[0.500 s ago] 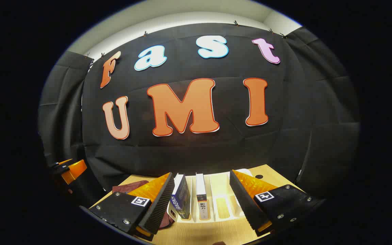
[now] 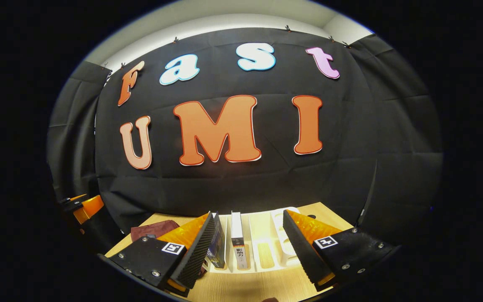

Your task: Open the schoolbag, grab two books from the bookshelf and put them into the schoolbag.

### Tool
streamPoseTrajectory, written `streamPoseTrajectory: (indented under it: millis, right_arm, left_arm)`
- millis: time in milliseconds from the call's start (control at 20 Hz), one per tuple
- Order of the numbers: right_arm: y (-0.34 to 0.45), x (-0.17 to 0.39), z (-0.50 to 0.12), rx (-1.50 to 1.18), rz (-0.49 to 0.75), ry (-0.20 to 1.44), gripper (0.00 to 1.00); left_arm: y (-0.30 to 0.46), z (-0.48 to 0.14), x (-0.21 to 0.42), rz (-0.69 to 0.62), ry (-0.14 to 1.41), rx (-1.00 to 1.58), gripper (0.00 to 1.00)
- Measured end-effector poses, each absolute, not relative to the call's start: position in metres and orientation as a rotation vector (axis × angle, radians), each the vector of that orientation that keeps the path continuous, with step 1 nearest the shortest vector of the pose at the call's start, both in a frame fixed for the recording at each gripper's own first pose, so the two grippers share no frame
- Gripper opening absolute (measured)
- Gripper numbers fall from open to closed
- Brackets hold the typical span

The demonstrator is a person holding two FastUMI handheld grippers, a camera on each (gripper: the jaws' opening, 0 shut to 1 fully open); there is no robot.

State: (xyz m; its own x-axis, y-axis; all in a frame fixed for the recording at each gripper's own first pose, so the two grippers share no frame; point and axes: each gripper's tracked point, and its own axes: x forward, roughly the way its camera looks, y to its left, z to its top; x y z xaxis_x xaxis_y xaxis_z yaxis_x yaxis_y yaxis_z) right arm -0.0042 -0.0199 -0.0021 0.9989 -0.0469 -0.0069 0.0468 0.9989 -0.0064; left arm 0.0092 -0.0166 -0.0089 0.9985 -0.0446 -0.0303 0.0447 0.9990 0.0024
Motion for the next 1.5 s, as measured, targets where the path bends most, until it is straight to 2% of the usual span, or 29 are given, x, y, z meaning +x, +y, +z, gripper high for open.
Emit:
streamPoseTrajectory:
  millis: [50,100,400,500,550,650,700,1100,1200,1250,1300,1400,1500]
  right_arm:
    - [-0.0205,-0.0034,-0.0024,-0.003,-0.050,0.007,1.00]
    - [-0.0211,-0.0029,-0.0023,-0.001,-0.053,0.006,0.96]
    - [-0.0227,-0.0014,-0.0088,0.005,-0.065,0.019,0.96]
    - [-0.0228,-0.0004,-0.0074,0.003,-0.066,0.015,1.00]
    - [-0.0217,-0.0002,-0.0078,0.003,-0.065,0.014,0.96]
    - [-0.0211,0.0003,-0.0082,0.002,-0.064,0.015,0.96]
    - [-0.0203,0.0009,-0.0079,0.001,-0.063,0.015,1.00]
    - [-0.0174,0.0034,-0.0088,-0.006,-0.057,0.016,0.96]
    - [-0.0178,0.0036,-0.0082,-0.005,-0.057,0.014,0.96]
    - [-0.0179,0.0040,-0.0091,-0.004,-0.058,0.016,1.00]
    - [-0.0176,0.0044,-0.0096,-0.003,-0.059,0.017,0.96]
    - [-0.0194,0.0035,-0.0105,-0.001,-0.060,0.020,0.96]
    - [-0.0200,0.0035,-0.0111,-0.001,-0.063,0.022,1.00]
  left_arm:
    - [-0.0194,-0.0113,0.0098,-0.049,0.031,0.003,0.95]
    - [-0.0202,-0.0109,0.0109,-0.053,0.033,0.006,0.95]
    - [-0.0219,-0.0119,0.0143,-0.061,0.034,0.015,0.95]
    - [-0.0200,-0.0137,0.0142,-0.058,0.039,0.015,0.95]
    - [-0.0197,-0.0147,0.0140,-0.055,0.041,0.013,0.95]
    - [-0.0166,-0.0152,0.0151,-0.052,0.043,0.010,0.95]
    - [-0.0163,-0.0155,0.0149,-0.050,0.043,0.012,0.95]
    - [-0.0132,-0.0165,0.0158,-0.039,0.045,0.023,0.95]
    - [-0.0141,-0.0145,0.0153,-0.040,0.038,0.027,0.95]
    - [-0.0130,-0.0148,0.0149,-0.040,0.037,0.030,0.95]
    - [-0.0136,-0.0137,0.0150,-0.042,0.038,0.032,0.95]
    - [-0.0149,-0.0149,0.0158,-0.044,0.039,0.037,0.95]
    - [-0.0147,-0.0170,0.0147,-0.043,0.042,0.044,0.95]
